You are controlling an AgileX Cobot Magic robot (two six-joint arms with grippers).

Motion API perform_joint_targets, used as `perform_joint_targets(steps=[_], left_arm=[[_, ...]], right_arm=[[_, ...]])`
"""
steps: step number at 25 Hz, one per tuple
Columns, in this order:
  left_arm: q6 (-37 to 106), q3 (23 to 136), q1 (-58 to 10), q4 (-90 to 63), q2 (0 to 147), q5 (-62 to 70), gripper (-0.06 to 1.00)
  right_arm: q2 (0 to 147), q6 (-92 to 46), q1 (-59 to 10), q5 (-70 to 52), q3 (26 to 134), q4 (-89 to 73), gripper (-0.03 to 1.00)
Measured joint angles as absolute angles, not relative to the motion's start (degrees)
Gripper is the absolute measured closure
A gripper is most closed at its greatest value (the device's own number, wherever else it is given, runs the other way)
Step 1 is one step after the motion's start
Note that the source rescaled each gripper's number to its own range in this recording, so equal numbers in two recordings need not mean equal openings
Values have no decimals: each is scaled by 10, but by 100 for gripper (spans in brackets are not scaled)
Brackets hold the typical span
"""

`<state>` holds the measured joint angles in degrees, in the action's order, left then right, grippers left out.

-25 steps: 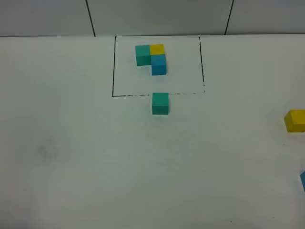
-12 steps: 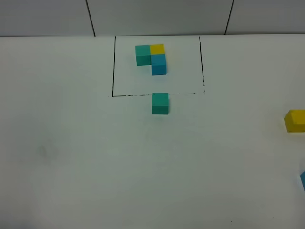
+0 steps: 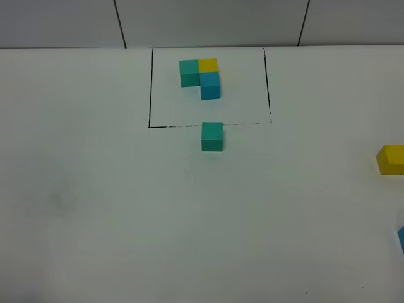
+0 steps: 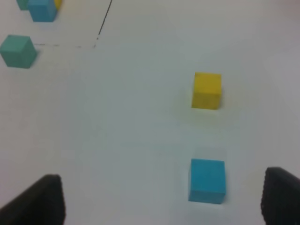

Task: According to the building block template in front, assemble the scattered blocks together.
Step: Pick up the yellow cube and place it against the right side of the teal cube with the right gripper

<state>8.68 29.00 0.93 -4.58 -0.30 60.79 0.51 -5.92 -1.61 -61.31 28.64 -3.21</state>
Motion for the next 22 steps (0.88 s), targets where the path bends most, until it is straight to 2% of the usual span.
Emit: perform_joint_targets(steps=[22], left_arm=[[59,290,9,-46,-3,608,23]], right_arm=[[5,-60,-16,-613,286,-32,26]])
